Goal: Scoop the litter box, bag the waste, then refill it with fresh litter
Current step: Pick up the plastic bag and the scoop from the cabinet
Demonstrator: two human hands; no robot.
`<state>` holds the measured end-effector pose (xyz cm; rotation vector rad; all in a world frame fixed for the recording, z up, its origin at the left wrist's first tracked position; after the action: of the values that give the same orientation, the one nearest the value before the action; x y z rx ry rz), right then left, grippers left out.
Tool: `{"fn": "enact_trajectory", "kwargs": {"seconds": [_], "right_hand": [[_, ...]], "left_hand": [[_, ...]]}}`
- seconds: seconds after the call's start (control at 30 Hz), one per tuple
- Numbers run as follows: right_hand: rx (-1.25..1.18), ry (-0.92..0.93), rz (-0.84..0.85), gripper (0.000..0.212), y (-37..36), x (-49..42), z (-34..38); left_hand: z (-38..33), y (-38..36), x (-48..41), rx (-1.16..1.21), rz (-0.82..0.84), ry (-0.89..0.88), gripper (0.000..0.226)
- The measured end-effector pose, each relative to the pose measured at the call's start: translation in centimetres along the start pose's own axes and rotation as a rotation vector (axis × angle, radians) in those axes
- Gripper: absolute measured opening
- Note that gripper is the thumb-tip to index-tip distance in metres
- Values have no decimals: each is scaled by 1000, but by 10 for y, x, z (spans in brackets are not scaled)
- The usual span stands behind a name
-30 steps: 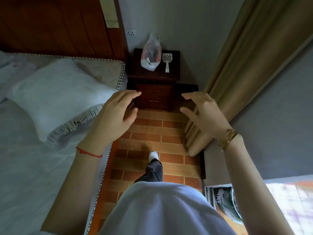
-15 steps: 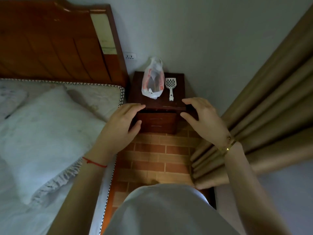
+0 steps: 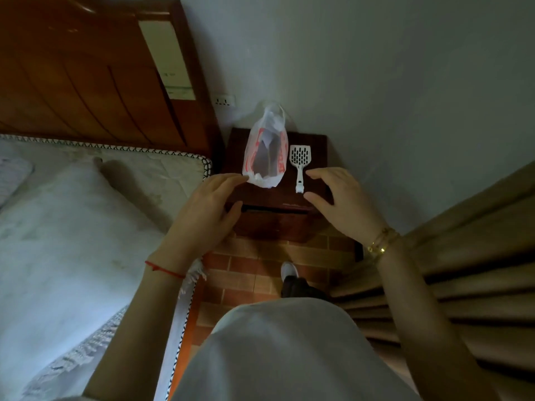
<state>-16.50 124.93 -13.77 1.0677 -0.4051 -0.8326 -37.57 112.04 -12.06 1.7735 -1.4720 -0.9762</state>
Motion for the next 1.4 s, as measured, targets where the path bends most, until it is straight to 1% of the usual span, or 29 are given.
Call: {"fn": "enact_trajectory", "kwargs": {"seconds": [0.23, 0.37, 0.63, 0.77, 0.87, 1.0, 1.07, 1.13, 1.17, 1.23, 1.33, 1.4], "right_hand": [[-4, 55, 37, 43, 11, -93, -38], [5, 89, 73, 43, 12, -134, -57], [-9, 116, 128, 42, -1, -179, -84], [-21, 94, 174, 42, -19, -191, -96], [-19, 53, 214, 40, -38, -201, -108], [-57, -36, 257, 39, -65, -220, -129], [-73, -76, 280, 39, -80, -233, -140], [-75, -130, 311, 40, -96, -246, -152], [-68, -158, 325, 40, -105, -253, -159], [-54, -209, 358, 37, -125, -267, -172], [-17, -287, 406, 34, -157, -285, -192], [21, -337, 437, 35, -179, -293, -203]], "left_hand": [[16, -11, -88, -8, -42, 58, 47], [21, -23, -126, -6, -39, 87, 47], [34, -40, -162, -3, -42, 144, 44], [54, -63, -173, -14, -68, 228, 43], [78, -87, -181, 31, -109, 349, 36], [114, -119, -195, 182, -144, 542, 35], [130, -135, -201, 222, -137, 648, 45], [145, -153, -207, 240, -103, 782, 65], [153, -162, -209, 272, -84, 859, 74], [169, -179, -215, 393, -70, 1031, 85], [192, -200, -221, 547, -101, 1259, 88], [205, -210, -222, 592, -131, 1344, 86]]}}
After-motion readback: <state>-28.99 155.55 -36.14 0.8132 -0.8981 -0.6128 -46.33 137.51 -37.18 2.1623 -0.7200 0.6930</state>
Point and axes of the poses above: each hand's wrist, its own x-axis away from the middle knuckle, its own y-axis out of the back of the hand, z = x × y, the point moved 4 cm from there along -x, towards the middle knuckle, and after that the axes turned 7 degrees about x, right-handed, at the moved point
